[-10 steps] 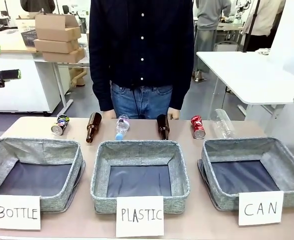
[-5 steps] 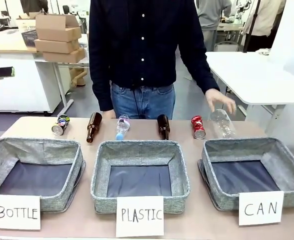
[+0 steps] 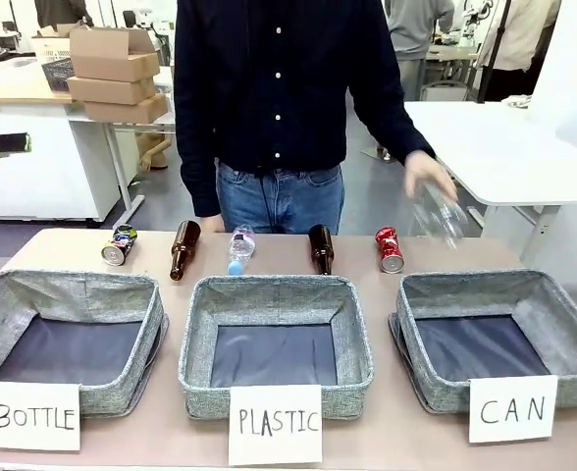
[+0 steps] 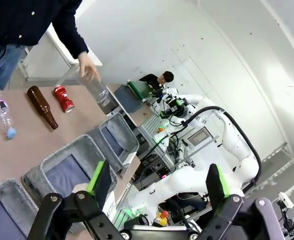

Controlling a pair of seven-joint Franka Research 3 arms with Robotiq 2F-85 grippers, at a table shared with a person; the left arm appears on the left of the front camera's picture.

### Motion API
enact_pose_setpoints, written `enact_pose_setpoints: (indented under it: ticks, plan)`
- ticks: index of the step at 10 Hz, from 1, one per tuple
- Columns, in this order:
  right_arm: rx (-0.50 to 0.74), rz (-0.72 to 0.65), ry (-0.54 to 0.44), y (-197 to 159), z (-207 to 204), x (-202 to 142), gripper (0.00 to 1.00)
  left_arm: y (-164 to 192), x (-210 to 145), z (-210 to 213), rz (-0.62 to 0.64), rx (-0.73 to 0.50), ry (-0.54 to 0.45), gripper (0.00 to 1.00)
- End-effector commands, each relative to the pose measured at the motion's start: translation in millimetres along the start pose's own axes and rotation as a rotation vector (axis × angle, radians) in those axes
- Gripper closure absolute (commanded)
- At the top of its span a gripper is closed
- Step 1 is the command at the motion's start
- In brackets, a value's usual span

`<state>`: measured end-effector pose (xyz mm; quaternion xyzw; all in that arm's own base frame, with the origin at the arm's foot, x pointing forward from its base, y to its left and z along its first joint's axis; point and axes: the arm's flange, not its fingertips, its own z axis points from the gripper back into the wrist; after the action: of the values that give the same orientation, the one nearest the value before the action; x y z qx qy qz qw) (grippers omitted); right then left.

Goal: Sort the can waste into the basket.
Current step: Pick up the can waste from the table and place it in the right Fabric basket.

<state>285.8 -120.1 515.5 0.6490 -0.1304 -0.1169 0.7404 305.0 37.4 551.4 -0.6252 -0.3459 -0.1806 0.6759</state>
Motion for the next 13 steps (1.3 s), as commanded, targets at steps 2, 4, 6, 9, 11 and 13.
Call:
enact_pose_setpoints:
  ticks: [2,4,6,9,11,13]
  plan:
    - [0.013,0.029,0.002,1.4,-0.1,3.7,0.00,0.2,2.4,-1.6,-0.029,-0.025,-0.014,0.00]
    - [0.013,0.029,0.002,1.4,-0.1,3.7,0.00,13.6,22.5,-13.3,0.023,0.088,0.054,0.00]
    - [0.013,0.029,0.002,1.4,-0.1,3.7,0.00,55.2,64.3,-33.4,0.051,0.328,0.162,0.00]
    - [0.013,0.029,0.002,1.4,-0.1,3.7,0.00,150.8,107.0,-54.9,0.066,0.779,0.396,0.00]
    - [0.013,0.029,0.002,1.4,-0.1,3.7,0.00,214.5,126.4,-71.9,0.037,0.926,0.500,0.00]
    - [0.013,0.029,0.002,1.4,-0.1,3.7,0.00,271.2,131.8,-93.3,-0.029,1.019,0.607,0.00]
